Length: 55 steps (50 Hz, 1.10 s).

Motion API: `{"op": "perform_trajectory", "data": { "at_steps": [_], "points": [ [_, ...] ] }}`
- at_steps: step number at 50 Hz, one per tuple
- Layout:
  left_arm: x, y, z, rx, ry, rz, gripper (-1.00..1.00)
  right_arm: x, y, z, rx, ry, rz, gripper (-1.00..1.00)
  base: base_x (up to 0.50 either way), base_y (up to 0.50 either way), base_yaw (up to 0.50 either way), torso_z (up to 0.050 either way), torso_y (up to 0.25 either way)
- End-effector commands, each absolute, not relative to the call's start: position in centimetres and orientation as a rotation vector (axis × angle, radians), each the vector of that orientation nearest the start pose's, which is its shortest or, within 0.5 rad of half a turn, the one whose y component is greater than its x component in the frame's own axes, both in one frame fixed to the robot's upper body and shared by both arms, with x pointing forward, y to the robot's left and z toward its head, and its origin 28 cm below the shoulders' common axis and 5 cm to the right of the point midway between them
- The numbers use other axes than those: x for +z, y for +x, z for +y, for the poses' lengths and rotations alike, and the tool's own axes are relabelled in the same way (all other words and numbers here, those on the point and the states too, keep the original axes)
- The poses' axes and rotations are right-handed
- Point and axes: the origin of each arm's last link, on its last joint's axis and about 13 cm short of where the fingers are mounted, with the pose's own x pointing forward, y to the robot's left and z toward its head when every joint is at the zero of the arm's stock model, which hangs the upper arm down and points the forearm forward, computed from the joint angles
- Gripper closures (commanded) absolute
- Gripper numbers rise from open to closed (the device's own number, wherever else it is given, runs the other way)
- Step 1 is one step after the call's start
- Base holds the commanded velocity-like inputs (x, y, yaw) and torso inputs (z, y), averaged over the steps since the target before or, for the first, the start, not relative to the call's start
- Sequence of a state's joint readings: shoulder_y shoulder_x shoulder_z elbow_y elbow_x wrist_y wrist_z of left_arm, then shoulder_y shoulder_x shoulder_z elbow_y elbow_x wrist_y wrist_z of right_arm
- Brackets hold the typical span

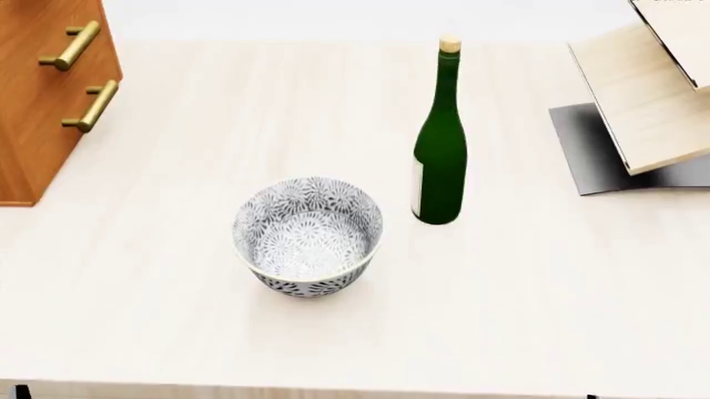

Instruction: Put the wine bottle on the wine rack.

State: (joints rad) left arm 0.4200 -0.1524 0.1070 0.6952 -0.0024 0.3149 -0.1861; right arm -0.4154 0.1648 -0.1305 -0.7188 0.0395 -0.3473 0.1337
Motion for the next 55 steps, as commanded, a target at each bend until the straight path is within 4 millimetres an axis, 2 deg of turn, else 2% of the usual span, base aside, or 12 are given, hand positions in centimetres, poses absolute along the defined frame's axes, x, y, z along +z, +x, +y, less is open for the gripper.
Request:
{"op": "perform_trajectory", "data": {
  "at_steps": [1, 55],
  "points": [
    [11.36, 10.8, 20.16, -0.01, -0.013, -0.618, -1.0, 12.05, 10.65, -9.08, 0.098, 0.056, -0.657, -1.0, 0.07, 0.0, 0.0, 0.0, 0.0],
    [11.16, 11.09, 19.88, -0.019, 0.002, -0.606, -1.0, 11.52, 10.85, -8.78, 0.14, 0.054, -0.612, -1.0, 0.1, 0.0, 0.0, 0.0, 0.0]
  ]
}}
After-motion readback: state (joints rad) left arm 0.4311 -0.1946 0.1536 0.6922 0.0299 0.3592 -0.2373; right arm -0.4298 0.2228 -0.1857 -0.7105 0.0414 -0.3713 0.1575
